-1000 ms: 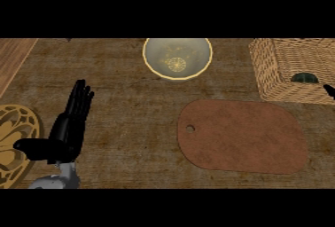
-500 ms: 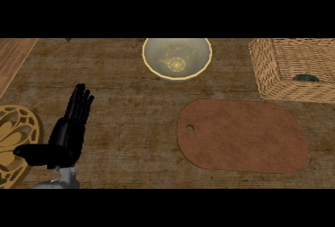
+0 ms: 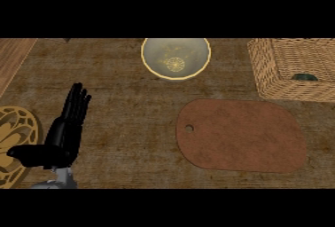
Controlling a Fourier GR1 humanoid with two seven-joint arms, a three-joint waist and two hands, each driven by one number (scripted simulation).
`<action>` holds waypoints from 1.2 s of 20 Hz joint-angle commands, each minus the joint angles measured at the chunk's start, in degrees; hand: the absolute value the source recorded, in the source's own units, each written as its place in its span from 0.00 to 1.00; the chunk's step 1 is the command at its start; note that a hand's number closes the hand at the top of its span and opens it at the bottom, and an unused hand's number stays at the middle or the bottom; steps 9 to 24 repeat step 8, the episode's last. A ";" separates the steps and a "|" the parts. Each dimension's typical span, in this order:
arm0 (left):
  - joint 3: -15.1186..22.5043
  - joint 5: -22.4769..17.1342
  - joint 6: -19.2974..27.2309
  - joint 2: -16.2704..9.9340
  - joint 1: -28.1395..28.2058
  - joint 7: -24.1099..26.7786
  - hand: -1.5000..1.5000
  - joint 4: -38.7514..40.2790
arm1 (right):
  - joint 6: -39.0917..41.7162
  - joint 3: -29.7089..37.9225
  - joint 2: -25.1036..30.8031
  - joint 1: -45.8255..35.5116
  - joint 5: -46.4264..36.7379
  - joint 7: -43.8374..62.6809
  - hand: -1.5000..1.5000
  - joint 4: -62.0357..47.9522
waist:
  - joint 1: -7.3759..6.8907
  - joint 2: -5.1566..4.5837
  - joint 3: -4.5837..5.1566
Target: Pick the squash from the cutting board and place it in the basket
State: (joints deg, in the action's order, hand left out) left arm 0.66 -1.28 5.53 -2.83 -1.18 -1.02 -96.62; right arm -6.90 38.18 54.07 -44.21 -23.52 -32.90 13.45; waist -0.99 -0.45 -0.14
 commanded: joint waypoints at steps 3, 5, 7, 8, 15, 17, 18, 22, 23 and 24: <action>0.46 0.06 -0.07 -0.22 2.54 -0.76 0.50 -3.91 | 8.48 4.46 6.66 4.90 4.89 -5.06 0.00 -1.99 | -0.45 -0.09 -0.12; -0.47 -0.93 0.02 0.40 1.06 -0.33 0.50 -1.21 | 14.96 4.53 9.55 3.93 5.56 -4.37 0.00 -2.20 | -0.21 -0.12 -0.10; 0.28 -0.33 -0.60 -0.52 0.47 -2.51 0.50 -2.03 | 17.66 4.30 10.54 4.56 5.83 -3.53 0.00 -2.47 | -0.24 -0.04 -0.08; -0.40 0.32 -0.05 -0.26 -1.28 0.64 0.50 0.46 | 19.79 5.05 12.17 5.88 6.23 -5.30 0.00 -3.35 | -0.18 -0.35 -0.19; -0.40 0.32 -0.05 -0.26 -1.28 0.64 0.50 0.46 | 19.79 5.05 12.17 5.88 6.23 -5.30 0.00 -3.35 | -0.18 -0.35 -0.19; -0.40 0.32 -0.05 -0.26 -1.28 0.64 0.50 0.46 | 19.79 5.05 12.17 5.88 6.23 -5.30 0.00 -3.35 | -0.18 -0.35 -0.19; -0.40 0.32 -0.05 -0.26 -1.28 0.64 0.50 0.46 | 19.79 5.05 12.17 5.88 6.23 -5.30 0.00 -3.35 | -0.18 -0.35 -0.19; -0.40 0.32 -0.05 -0.26 -1.28 0.64 0.50 0.46 | 19.79 5.05 12.17 5.88 6.23 -5.30 0.00 -3.35 | -0.18 -0.35 -0.19; -0.40 0.32 -0.05 -0.26 -1.28 0.64 0.50 0.46 | 19.79 5.05 12.17 5.88 6.23 -5.30 0.00 -3.35 | -0.18 -0.35 -0.19; -0.40 0.32 -0.05 -0.26 -1.28 0.64 0.50 0.46 | 19.79 5.05 12.17 5.88 6.23 -5.30 0.00 -3.35 | -0.18 -0.35 -0.19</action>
